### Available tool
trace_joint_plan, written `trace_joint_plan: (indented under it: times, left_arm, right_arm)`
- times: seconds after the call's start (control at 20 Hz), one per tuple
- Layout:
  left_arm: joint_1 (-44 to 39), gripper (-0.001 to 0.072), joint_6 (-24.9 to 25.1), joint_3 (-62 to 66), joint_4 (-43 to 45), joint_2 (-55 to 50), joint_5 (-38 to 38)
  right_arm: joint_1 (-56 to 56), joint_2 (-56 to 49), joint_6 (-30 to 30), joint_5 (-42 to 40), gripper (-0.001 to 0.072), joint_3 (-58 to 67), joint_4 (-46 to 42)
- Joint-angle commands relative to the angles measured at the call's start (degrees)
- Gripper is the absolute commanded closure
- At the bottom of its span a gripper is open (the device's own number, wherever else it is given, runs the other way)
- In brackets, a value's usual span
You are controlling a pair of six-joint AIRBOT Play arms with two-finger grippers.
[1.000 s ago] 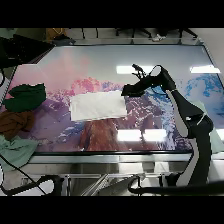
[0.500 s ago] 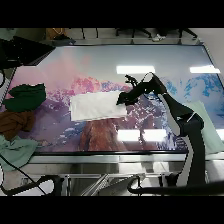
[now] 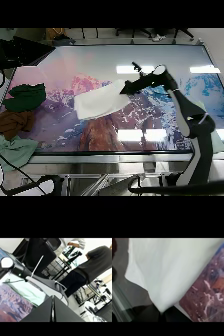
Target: Fold the shirts.
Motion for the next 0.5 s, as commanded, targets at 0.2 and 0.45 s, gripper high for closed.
trace_joint_plan:
  times: [0.2,0.45]
  left_arm:
    - [-0.02,0.0685,-0.20,-0.02,0.11,0.04,-1.31]
    - [-0.02,0.0685,-0.17,-0.02,0.13,0.04,-1.29]
  right_arm:
    - [-21.49,16.83,4.72,1.75,0.0694,0.07,1.16]
    - [-37.03,22.88,11.08,1.88,0.0694,0.07,-5.66]
